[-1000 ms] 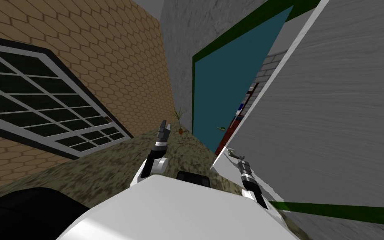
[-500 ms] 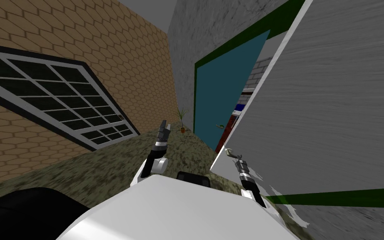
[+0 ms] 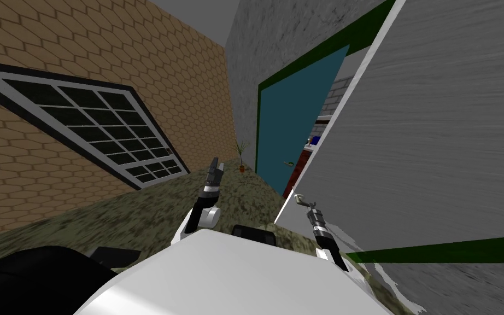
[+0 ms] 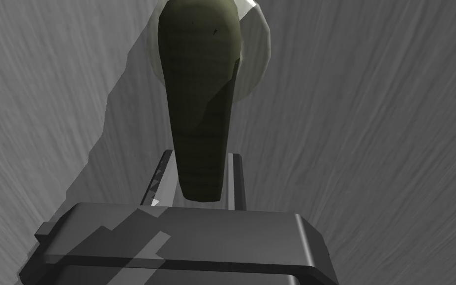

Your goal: Pull the door open

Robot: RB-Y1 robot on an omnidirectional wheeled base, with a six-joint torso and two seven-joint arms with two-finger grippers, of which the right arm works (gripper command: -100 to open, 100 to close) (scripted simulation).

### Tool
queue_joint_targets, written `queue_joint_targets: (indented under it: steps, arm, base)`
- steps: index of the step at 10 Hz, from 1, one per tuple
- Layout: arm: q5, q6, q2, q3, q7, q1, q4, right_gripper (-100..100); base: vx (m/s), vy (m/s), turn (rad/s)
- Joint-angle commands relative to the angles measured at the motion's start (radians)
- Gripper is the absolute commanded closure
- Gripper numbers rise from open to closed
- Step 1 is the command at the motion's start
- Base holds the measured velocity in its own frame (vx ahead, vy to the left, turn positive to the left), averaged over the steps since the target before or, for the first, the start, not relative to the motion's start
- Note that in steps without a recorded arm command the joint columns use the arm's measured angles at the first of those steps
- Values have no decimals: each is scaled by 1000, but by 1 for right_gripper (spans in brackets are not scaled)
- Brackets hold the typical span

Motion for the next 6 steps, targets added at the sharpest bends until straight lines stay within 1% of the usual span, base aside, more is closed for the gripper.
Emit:
queue_joint_targets:
  steps: [1,2,5,6]
  arm:
    - [0,0,0,0,0,0,0,100]
    - [10,-6,0,-1,-8,0,8,100]
    - [34,-18,0,-2,-23,-2,14,100]
    - [34,-18,0,-2,-23,-2,14,100]
  base:
    - [-22,-3,-24]
    - [-131,-10,116]
    - [-227,-52,155]
    - [-150,-27,73]
